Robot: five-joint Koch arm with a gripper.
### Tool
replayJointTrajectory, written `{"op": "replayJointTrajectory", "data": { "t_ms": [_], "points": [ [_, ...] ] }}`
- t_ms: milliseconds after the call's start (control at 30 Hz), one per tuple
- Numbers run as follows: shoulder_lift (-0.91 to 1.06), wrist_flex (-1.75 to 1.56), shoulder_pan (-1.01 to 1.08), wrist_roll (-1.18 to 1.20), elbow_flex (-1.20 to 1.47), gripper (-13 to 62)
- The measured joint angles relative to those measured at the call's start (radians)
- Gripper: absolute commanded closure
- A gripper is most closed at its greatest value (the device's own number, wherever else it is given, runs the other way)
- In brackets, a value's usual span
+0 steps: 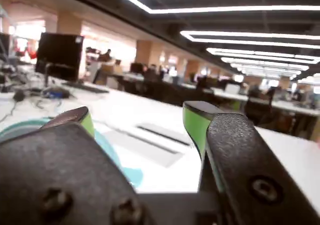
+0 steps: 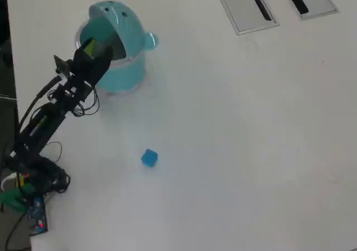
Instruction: Grasp RGB lego blocks and put them in the bin one by one.
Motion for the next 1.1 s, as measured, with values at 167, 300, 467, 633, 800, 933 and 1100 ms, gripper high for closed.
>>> {"op": "replayJointTrajectory", "data": {
  "t_ms": [167, 300, 467, 633, 800, 933, 1100],
  "points": [
    [0.083, 0.000, 0.083, 0.037, 0.147, 13.9],
    [0.160, 0.000, 0.158, 0.038, 0.195, 14.9],
    [0.190, 0.000, 0.273, 0.035, 0.221, 15.3],
    [0.201, -0.011, 0.383, 0.028, 0.322, 15.0],
    [0.244, -0.081, 0.469, -0.005, 0.405, 14.4],
    [0.275, -0.166, 0.538, -0.003, 0.506, 15.2],
    [0.299, -0.186, 0.653, -0.005, 0.538, 15.3]
  ]
}}
